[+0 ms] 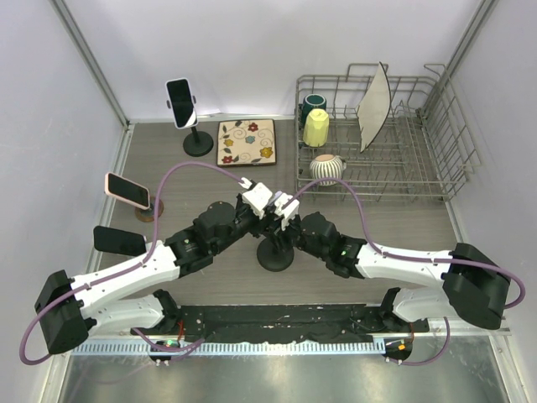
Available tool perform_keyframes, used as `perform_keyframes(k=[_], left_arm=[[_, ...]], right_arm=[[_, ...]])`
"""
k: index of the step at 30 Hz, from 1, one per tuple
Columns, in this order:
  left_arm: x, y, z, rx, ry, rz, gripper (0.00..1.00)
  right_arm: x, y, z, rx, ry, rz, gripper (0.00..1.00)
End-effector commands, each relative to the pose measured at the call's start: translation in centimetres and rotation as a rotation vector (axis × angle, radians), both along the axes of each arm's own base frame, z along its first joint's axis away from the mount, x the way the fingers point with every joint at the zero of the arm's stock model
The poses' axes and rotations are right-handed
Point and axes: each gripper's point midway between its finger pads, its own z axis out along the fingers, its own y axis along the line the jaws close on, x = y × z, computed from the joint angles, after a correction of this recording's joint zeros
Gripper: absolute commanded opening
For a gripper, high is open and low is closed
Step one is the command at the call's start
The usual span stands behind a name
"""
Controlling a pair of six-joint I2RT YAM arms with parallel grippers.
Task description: Remove the phone from the phone stand
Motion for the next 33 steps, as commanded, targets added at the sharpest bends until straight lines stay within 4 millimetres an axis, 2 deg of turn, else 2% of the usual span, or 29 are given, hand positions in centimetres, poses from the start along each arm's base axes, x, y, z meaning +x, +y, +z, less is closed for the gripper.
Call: perform_keyframes(k=[1,11,15,20,27,33], left_arm=[[0.4,-0.9,4.6,-0.125,-0.091,0.002,0.00],[0.4,-0.7,4.5,-0.023,-0.115,-0.069,0.00],[2.0,0.8,5.2,-0.057,-0.105,-0.045,0.00],[2.6,1.5,6.1,-0.076,-0.094,-0.096,0.00],[4.3,4.5,7.8,-0.108,-0.115,-0.083,0.00],[4.5,4.8,7.8,-0.103,-0.096,-0.114,0.00]], right_arm=[[0.4,0.5,1.8,0.045,-0.043,0.010,0.01],[-2.3,-0.3,-0.1,-0.007,-0.045,0.159,0.01],[-3.3,-0.7,-1.0,-0.045,-0.036,0.211,0.00],[-4.0,-1.1,-2.4,-0.103,-0.015,0.249,0.01],[-4.5,-1.5,-4.0,-0.155,0.014,0.270,0.01],[-4.6,-1.6,-4.0,-0.160,0.020,0.273,0.01]])
